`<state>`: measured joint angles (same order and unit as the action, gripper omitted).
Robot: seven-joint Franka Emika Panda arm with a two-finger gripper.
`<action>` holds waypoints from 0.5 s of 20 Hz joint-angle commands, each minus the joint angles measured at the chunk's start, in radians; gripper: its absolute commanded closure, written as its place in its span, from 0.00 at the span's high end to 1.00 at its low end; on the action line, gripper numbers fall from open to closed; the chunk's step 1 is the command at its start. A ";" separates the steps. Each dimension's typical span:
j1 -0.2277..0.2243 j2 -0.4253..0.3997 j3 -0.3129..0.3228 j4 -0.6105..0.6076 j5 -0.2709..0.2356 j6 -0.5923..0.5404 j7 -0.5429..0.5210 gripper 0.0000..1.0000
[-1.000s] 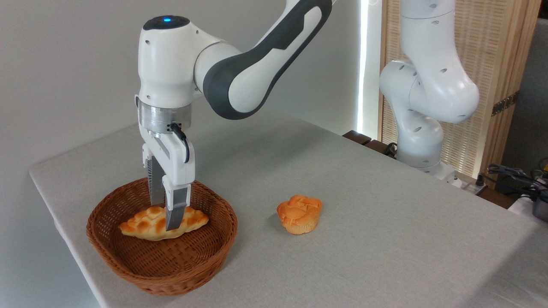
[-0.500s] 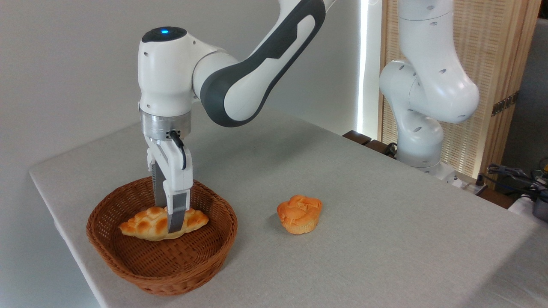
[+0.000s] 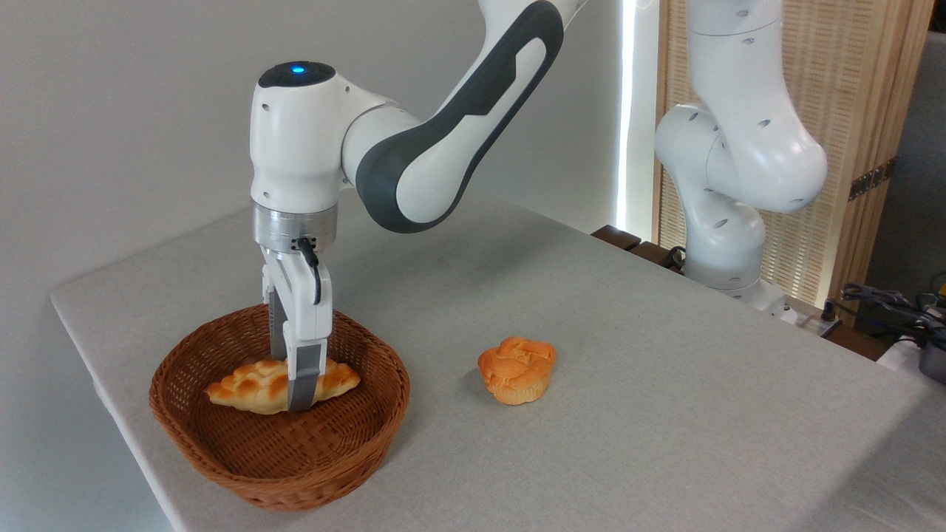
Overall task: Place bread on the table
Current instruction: 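Close the gripper around the middle of the braided loaf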
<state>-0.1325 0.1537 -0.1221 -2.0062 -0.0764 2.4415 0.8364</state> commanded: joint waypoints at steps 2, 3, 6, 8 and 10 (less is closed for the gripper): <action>0.004 0.000 -0.002 -0.012 0.000 0.022 0.030 0.23; 0.004 0.000 -0.002 -0.012 0.000 0.022 0.030 0.23; 0.004 0.000 -0.002 -0.011 -0.002 0.022 0.029 0.23; 0.005 -0.011 -0.002 -0.006 -0.008 0.016 0.029 0.23; 0.007 -0.039 -0.002 0.010 -0.029 0.013 0.021 0.23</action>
<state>-0.1324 0.1521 -0.1228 -2.0039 -0.0765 2.4435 0.8506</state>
